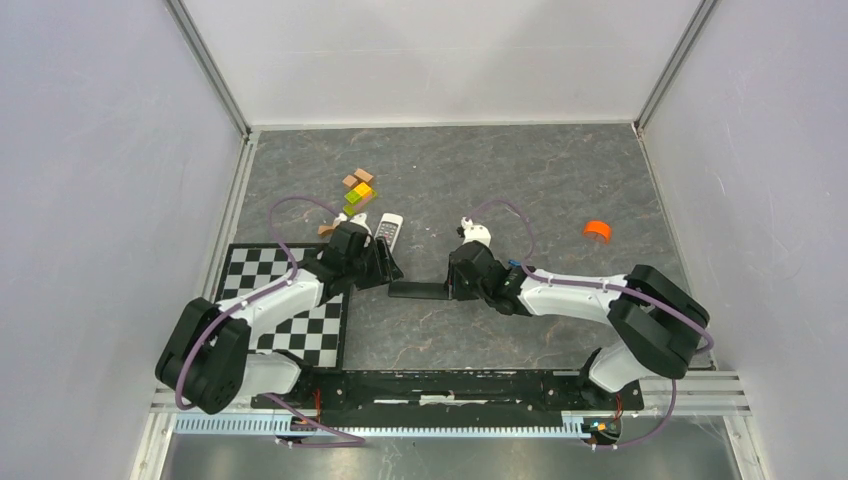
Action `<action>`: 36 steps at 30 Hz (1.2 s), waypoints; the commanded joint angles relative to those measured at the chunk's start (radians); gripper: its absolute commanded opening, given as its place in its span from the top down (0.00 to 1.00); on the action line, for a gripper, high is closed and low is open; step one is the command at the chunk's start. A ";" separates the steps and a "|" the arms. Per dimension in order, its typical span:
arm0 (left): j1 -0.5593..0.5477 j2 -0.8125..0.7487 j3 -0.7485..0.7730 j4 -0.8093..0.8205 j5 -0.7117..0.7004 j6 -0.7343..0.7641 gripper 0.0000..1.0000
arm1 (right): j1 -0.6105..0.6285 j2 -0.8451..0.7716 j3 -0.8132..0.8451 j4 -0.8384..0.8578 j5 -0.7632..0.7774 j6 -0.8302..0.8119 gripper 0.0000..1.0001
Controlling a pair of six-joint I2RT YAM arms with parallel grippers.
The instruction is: Load the batteries into the remote control
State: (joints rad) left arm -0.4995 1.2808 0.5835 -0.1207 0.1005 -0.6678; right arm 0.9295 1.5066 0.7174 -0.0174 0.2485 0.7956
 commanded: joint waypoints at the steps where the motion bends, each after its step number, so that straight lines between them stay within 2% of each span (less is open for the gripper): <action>1: 0.004 0.022 -0.015 0.026 -0.015 0.030 0.39 | -0.008 0.033 0.054 0.004 0.014 -0.028 0.67; 10: 0.004 0.057 -0.036 0.066 0.022 0.027 0.45 | -0.009 0.056 0.059 -0.019 0.014 -0.034 0.69; 20: 0.004 0.103 -0.047 0.118 0.108 0.022 0.64 | -0.011 0.091 0.053 0.010 -0.072 -0.015 0.84; 24: 0.004 0.105 -0.067 0.187 0.168 0.004 0.76 | -0.011 0.107 0.047 0.075 -0.139 0.007 0.91; 27: 0.002 0.115 -0.079 0.232 0.215 -0.014 0.80 | -0.008 0.129 0.037 0.129 -0.214 0.032 0.93; 32: 0.002 0.131 -0.084 0.255 0.232 -0.023 0.81 | 0.005 0.154 0.015 0.175 -0.240 0.044 0.94; 36: 0.005 0.104 -0.060 0.188 0.159 -0.006 0.75 | 0.001 0.107 0.016 0.115 -0.139 -0.014 0.88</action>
State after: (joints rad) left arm -0.4648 1.3735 0.5129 0.0154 0.1932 -0.6682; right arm 0.8940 1.6119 0.7406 0.0502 0.1837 0.7887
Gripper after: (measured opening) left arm 0.263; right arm 0.084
